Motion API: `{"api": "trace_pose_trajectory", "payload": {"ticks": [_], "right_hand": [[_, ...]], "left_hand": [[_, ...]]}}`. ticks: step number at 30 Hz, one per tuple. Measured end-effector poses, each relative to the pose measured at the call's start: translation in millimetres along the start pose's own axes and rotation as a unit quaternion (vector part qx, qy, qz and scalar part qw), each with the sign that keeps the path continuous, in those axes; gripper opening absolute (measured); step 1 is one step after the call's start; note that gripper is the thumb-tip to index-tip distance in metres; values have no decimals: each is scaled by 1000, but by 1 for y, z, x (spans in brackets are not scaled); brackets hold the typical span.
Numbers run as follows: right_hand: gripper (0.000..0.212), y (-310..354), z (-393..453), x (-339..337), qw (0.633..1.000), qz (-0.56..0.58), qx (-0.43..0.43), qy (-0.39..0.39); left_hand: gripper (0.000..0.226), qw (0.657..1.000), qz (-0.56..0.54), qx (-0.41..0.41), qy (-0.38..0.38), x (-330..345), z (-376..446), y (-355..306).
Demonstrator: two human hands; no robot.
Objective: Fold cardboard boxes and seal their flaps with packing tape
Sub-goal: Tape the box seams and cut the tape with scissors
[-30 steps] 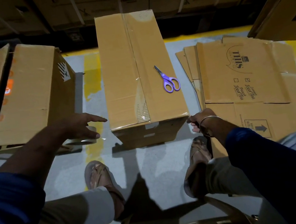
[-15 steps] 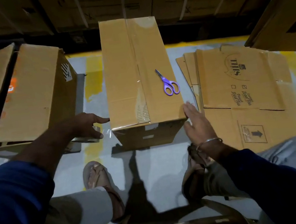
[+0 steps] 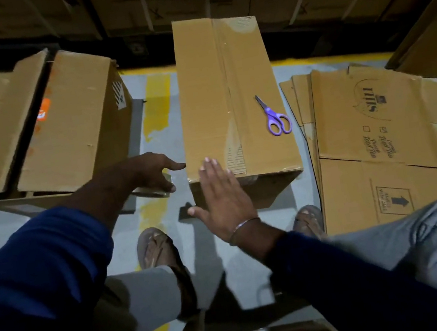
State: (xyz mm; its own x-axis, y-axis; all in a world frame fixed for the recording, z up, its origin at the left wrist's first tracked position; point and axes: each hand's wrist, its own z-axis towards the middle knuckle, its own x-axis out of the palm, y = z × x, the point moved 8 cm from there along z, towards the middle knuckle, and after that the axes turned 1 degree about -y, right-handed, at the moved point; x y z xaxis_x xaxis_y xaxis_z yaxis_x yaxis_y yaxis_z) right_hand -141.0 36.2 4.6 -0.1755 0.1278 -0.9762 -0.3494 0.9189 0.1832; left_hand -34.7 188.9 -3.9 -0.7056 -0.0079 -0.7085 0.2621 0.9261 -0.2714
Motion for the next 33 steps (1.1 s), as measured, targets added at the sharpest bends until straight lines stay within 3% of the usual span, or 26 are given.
{"api": "trace_pose_trajectory", "payload": {"ticks": [5, 7, 9, 11, 14, 19, 25, 30, 33], "right_hand": [[74, 40, 19, -8, 995, 11, -98, 6], [48, 43, 5, -33, 981, 65, -158, -91], [33, 31, -10, -53, 966, 115, -153, -172], [31, 20, -8, -52, 977, 133, -102, -129], [42, 12, 11, -35, 985, 171, -40, 2], [28, -20, 16, -30, 963, 260, 69, 36], [17, -119, -15, -18, 880, 393, 262, 53], [11, -183, -44, -34, 802, 467, 368, 60], [15, -207, -60, -41, 778, 475, 408, 56]], "left_hand": [[75, 1000, -11, 7, -13, 0, 2, 1], [77, 1000, -17, 8, -15, 1, 3, 2], [82, 1000, -21, 5, -9, 1, 3, 2], [84, 1000, -31, 2, -2, 1, 2, 1], [83, 1000, -31, -4, -1, 1, 1, -2], [83, 1000, -25, -7, -2, 0, 0, -2], [84, 999, -38, -5, 8, 1, -1, -2], [85, 1000, -26, -6, 9, 0, 2, -5], [84, 1000, -26, -6, 11, -1, 2, -7]]}}
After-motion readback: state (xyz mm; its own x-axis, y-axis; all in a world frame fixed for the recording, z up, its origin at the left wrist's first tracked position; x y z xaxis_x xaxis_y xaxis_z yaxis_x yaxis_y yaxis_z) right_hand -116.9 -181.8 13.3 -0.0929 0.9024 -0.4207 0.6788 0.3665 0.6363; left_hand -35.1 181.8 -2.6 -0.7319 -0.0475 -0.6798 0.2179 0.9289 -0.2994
